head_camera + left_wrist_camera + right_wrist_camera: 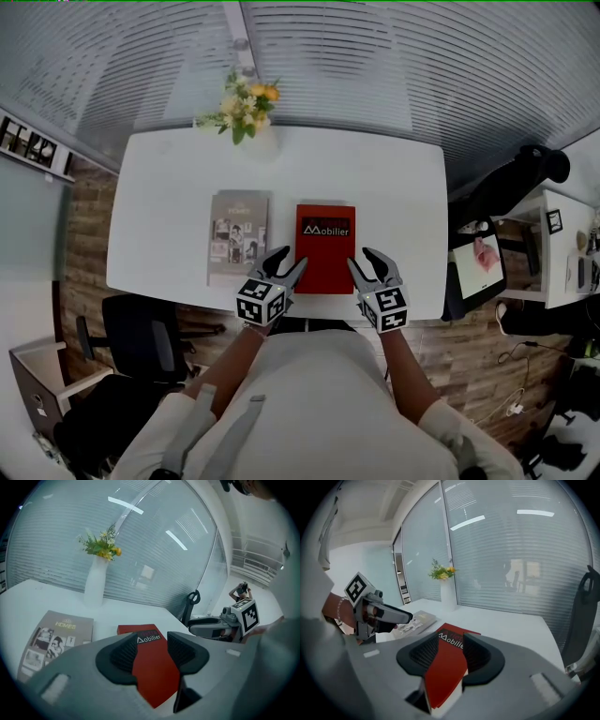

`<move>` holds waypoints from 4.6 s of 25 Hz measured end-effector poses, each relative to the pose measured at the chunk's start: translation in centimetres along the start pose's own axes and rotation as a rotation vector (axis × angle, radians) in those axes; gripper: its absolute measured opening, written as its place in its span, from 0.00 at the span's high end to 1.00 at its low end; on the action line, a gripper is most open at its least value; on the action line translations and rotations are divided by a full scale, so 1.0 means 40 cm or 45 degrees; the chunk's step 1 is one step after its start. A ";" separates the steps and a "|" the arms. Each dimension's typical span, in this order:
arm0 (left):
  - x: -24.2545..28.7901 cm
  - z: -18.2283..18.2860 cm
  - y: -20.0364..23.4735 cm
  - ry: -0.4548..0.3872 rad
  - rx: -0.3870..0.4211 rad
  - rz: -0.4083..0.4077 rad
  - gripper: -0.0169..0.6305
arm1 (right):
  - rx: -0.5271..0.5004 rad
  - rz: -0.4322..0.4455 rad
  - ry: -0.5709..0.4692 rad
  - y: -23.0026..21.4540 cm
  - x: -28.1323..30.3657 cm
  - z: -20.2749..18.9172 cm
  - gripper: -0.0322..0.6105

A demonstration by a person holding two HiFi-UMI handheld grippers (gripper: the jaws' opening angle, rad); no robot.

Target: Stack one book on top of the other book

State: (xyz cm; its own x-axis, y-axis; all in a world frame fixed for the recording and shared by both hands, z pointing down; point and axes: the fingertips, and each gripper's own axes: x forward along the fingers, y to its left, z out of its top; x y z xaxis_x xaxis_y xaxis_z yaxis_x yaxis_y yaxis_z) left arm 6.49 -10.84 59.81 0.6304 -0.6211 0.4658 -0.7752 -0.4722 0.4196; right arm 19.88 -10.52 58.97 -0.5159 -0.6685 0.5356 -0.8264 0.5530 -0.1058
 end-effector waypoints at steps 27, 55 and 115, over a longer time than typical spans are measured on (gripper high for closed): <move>0.121 -0.255 0.066 0.281 -0.253 -0.007 0.51 | 0.309 0.083 0.272 0.001 0.120 -0.280 0.51; 0.070 -0.127 -0.001 0.138 -0.192 0.016 0.52 | 0.335 0.102 0.159 0.022 0.052 -0.159 0.57; -0.321 0.209 0.112 -0.243 -0.079 0.128 0.52 | 0.228 0.116 -0.114 0.333 0.037 0.237 0.56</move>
State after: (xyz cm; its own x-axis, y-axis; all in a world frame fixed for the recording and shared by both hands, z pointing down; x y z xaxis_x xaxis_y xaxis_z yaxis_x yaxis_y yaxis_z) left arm -5.41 -10.20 49.21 0.5260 -0.7732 0.3542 -0.8263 -0.3660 0.4281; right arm 5.95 -8.87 50.40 -0.6017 -0.6656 0.4415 -0.7982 0.5212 -0.3021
